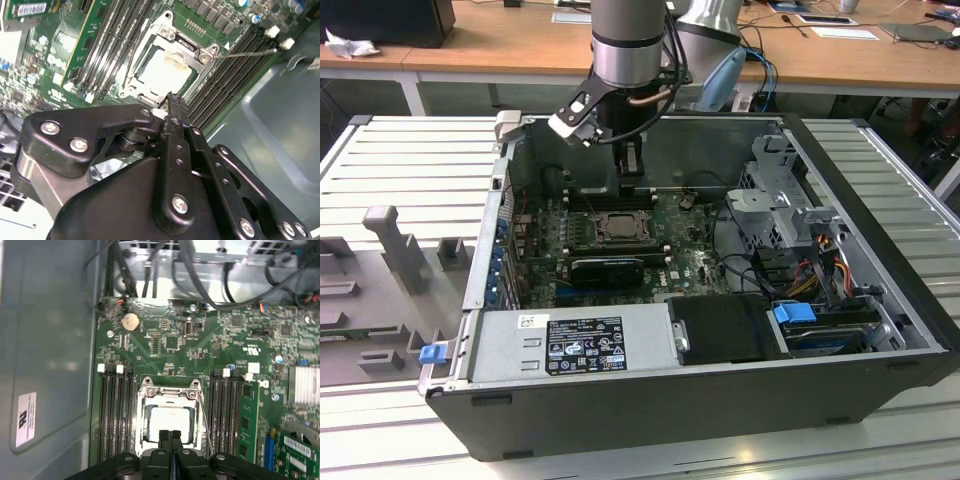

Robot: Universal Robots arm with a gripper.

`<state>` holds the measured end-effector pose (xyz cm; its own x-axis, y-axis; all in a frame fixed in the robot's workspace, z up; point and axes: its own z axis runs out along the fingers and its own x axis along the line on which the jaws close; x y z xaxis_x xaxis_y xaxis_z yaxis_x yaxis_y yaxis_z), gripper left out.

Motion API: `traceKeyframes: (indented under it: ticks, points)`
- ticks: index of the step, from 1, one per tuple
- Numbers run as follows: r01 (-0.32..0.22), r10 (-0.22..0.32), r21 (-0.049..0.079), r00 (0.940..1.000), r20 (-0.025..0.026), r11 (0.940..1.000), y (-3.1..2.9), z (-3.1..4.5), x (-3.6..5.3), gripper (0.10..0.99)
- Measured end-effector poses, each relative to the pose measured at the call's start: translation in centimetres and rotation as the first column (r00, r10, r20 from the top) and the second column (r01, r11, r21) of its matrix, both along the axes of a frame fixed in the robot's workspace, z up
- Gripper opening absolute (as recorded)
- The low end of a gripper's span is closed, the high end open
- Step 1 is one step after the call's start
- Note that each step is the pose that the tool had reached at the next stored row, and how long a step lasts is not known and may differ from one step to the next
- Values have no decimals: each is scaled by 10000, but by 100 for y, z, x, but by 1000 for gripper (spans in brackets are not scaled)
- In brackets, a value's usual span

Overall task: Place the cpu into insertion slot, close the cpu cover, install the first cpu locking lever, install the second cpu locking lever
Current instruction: 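Install the first cpu locking lever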

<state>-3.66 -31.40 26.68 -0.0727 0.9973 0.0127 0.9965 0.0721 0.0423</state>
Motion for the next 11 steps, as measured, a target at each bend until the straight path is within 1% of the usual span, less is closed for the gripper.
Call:
traceKeyframes:
  ticks: [3, 4, 6, 8, 11]
  points:
    - [-550, 550, 0, 9985, 0, 9985, 0, -1, 0, 106]
    - [-811, 811, -1, 9967, 0, 9967, 0, -1, 0, 106]
    - [-1159, 1159, -1, 9933, 0, 9933, 0, -1, 0, 106]
    - [-1461, 1461, 0, 9893, 0, 9893, 0, -3, 0, 106]
    - [-1775, 1775, -2, 9841, -1, 9841, -1, -5, 0, 106]
